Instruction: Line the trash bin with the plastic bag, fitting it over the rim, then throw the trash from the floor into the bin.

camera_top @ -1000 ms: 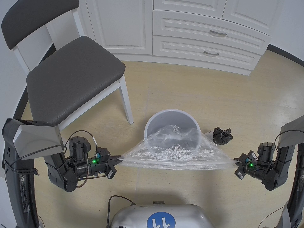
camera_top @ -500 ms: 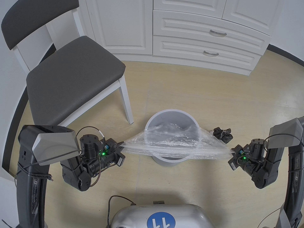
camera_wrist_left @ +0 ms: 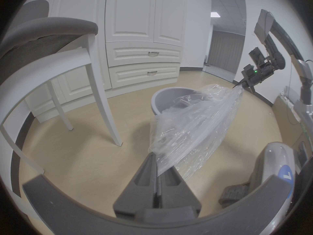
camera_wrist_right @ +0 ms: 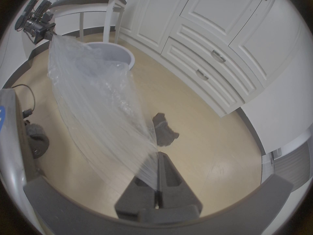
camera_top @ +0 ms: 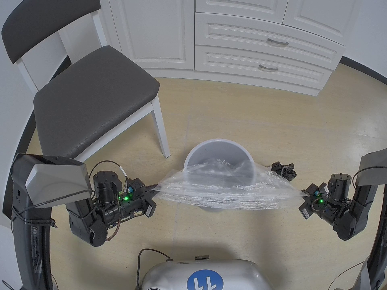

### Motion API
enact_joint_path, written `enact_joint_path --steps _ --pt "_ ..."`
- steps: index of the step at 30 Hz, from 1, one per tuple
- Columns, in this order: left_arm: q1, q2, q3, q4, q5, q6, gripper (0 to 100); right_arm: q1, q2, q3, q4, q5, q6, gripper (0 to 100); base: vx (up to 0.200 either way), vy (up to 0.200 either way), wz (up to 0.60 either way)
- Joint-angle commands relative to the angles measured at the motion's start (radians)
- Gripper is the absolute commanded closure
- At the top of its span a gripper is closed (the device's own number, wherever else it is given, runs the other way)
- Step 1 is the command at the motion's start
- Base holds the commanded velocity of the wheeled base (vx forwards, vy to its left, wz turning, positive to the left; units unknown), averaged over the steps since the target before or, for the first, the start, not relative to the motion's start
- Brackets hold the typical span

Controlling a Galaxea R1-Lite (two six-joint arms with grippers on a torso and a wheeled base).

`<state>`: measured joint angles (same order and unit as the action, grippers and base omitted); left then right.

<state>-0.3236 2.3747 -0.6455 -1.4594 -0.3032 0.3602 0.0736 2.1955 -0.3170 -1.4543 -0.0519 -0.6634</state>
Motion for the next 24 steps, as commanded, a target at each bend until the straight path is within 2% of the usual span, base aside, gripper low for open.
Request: enact_joint_path --steps 1,7,11,24 --pt "0.015 -0.075 0.081 0.027 -0.070 0.022 100 -0.017 -0.122 0.036 0.141 0.024 -0.064 100 0.000 0.000 0.00" --pt "0.028 -0.101 0.103 0.076 -0.090 0.051 100 -0.066 -0.138 0.055 0.157 0.046 -0.140 100 0.000 0.000 0.00" --pt "0.028 -0.134 0.126 0.100 -0.091 0.052 100 -0.080 -0.166 0.065 0.158 0.070 -0.154 100 0.000 0.000 0.00" --pt "-0.002 -0.061 0.142 0.106 -0.091 0.112 100 -0.048 -0.106 0.102 0.158 0.075 -0.212 100 0.000 0.000 0.00"
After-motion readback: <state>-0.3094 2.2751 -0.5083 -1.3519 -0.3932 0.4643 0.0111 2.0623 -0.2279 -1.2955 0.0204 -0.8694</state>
